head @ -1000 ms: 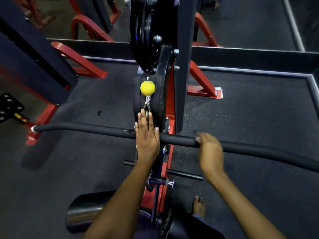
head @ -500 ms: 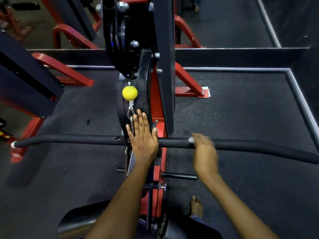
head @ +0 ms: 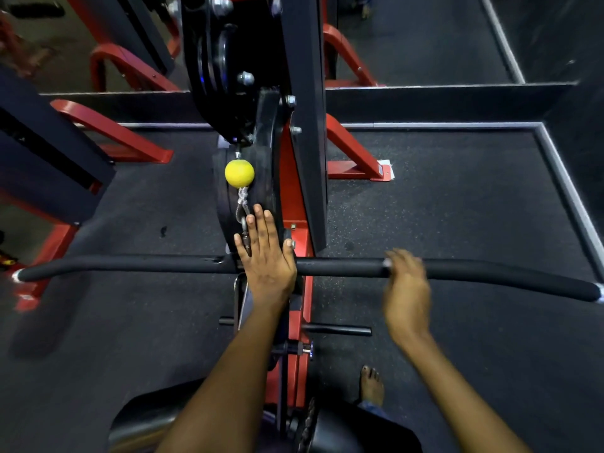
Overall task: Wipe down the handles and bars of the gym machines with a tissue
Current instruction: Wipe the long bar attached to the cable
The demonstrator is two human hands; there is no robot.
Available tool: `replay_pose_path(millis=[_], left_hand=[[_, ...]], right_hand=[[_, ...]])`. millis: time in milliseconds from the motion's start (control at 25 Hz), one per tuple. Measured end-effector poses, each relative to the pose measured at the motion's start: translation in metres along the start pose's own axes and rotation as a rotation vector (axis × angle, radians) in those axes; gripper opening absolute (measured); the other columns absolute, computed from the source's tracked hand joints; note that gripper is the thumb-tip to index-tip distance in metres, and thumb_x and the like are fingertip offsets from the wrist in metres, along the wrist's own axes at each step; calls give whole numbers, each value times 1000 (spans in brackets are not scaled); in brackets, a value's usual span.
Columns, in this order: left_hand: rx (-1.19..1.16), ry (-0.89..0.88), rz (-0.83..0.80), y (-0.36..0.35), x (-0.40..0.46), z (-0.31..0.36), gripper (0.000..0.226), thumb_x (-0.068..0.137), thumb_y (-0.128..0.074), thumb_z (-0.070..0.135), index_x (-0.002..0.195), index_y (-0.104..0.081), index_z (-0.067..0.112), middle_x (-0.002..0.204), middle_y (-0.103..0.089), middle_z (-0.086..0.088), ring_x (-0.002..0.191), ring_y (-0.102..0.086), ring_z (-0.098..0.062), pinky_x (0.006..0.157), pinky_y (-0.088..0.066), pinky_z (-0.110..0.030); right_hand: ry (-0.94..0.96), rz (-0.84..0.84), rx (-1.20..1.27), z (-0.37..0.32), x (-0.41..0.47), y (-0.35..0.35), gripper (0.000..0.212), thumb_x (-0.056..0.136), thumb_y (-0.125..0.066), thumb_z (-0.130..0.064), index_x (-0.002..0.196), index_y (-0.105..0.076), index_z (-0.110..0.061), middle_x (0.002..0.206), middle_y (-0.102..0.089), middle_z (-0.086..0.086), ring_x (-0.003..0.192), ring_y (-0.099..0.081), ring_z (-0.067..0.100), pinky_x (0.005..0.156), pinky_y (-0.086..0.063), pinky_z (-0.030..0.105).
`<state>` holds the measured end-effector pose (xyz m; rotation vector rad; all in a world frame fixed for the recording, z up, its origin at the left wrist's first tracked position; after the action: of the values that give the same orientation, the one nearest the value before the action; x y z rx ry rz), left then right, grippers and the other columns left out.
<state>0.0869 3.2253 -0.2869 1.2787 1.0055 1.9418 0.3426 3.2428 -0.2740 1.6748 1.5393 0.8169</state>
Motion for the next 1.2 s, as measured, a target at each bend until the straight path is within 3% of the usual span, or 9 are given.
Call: replay_pose_path(millis=[80,200,280,400,480,680,960,1120,1200], left_hand=[[5,1,5,1,1,0,68,99,-25,37,152,13,16,159,23,4,148,13,-14,119,6,-44],[19,8,17,2,2,0,69,99,-25,37,152,13,15,158,22,3,147,13,-14,119,5,-44],[18,6,1,0,1,-1,70,99,-26,36,151,14,15,158,24,3,147,15,-14,119,6,-44],[27,13,-9,-1,1,0,69,99,-26,36,151,14,15,158,24,2,147,14,-15,119,4,-46],[28,10,-10,-1,1,1,70,99,-26,37,151,15,15,158,25,2,147,15,-16,119,4,-46],[49,5,-7,-1,1,0,70,99,-29,36,152,12,14,158,24,2,147,15,-15,119,4,-45],[43,182,-57,5,-13,24,68,99,-31,38,153,1,10,162,-1,-10,149,2,-23,118,-3,-52],[-79,-315,-254,-19,-65,139,59,98,-30,39,153,-19,21,160,-16,0,148,-11,-19,118,1,-46],[-85,-374,-312,-32,-73,158,54,98,-31,39,149,-29,22,157,-28,0,146,-20,-21,117,-4,-47]], right_hand=[[203,-261,11,-71,-14,-51,44,94,-37,6,135,-47,-6,141,-43,10,132,-37,22,115,-20,29],[559,-412,16,-116,-30,-63,39,95,-39,-2,132,-51,-7,138,-48,7,131,-38,20,107,-21,17],[497,-285,-72,-58,-9,-32,39,93,-41,1,127,-56,-10,135,-52,3,128,-43,19,102,-23,8],[179,-3,-58,48,3,29,39,89,-46,11,124,-58,-4,133,-53,9,126,-48,30,112,-24,26],[29,56,-11,47,-2,23,44,87,-42,18,125,-56,0,136,-50,12,129,-43,32,114,-24,35],[434,-341,11,-98,-33,-63,46,96,-37,2,141,-37,-7,151,-31,8,142,-21,20,111,3,17],[125,25,8,75,10,49,50,82,-47,20,125,-57,-3,134,-51,10,126,-48,29,110,-26,31],[351,-81,-66,18,-4,12,43,81,-49,6,123,-59,0,129,-56,16,121,-52,32,106,-26,41],[405,-37,-68,35,7,26,41,81,-47,0,120,-61,0,126,-59,16,118,-55,31,106,-27,44]])
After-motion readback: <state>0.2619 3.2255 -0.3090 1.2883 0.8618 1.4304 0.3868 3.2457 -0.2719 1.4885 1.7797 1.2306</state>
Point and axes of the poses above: each hand's wrist, its own x-axis towards the middle knuckle, its own y-axis out of the back of the hand, z = x × y, the point moved 9 cm from there along x, towards the middle knuckle
